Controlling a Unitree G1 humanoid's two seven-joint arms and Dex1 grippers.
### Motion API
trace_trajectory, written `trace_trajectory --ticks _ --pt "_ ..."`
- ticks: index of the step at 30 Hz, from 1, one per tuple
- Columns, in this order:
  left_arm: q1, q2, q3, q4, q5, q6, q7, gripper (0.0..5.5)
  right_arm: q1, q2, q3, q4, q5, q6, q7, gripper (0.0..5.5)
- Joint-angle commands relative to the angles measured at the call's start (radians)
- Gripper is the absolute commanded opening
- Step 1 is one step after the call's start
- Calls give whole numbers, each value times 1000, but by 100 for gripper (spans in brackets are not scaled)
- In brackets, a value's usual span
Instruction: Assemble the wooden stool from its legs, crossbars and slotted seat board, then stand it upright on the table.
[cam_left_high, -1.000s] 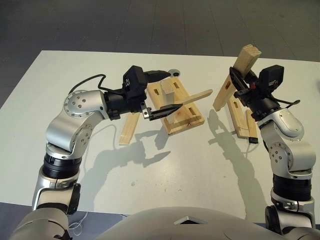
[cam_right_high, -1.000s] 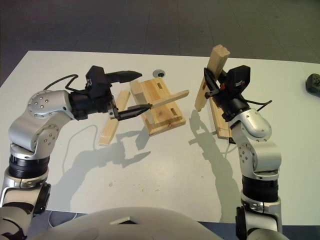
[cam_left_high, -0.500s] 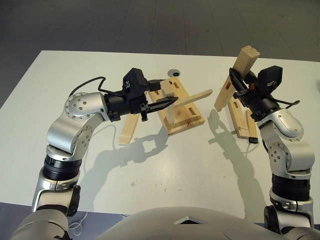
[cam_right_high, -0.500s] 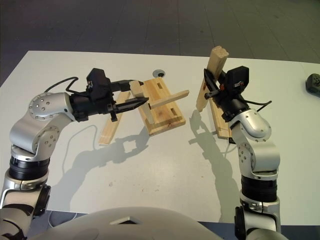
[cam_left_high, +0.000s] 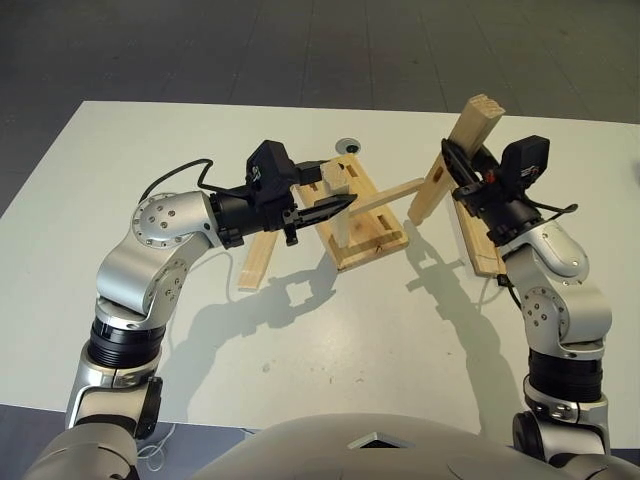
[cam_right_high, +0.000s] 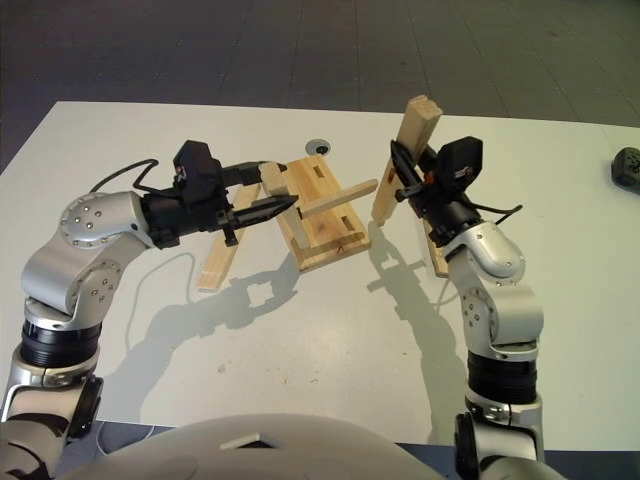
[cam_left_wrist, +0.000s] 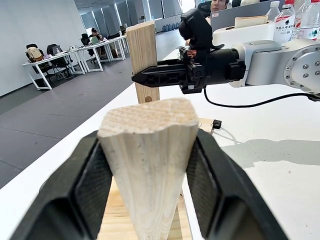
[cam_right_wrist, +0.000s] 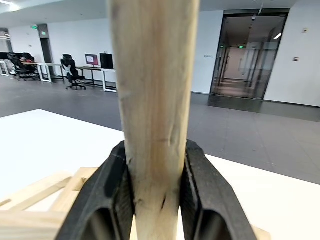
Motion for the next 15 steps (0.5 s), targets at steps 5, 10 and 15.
trace_trajectory --ticks 5,10,15 --pt "49 1 -26 -14 8 19 24 203 22 29 43 7 -44 -62 23 102" --pt "65 -1 -38 -16 16 12 34 203 27 31 46 14 -58 -71 29 102" --pt "79 9 -54 -21 23 2 33 203 23 40 65 18 -91 -90 20 102"
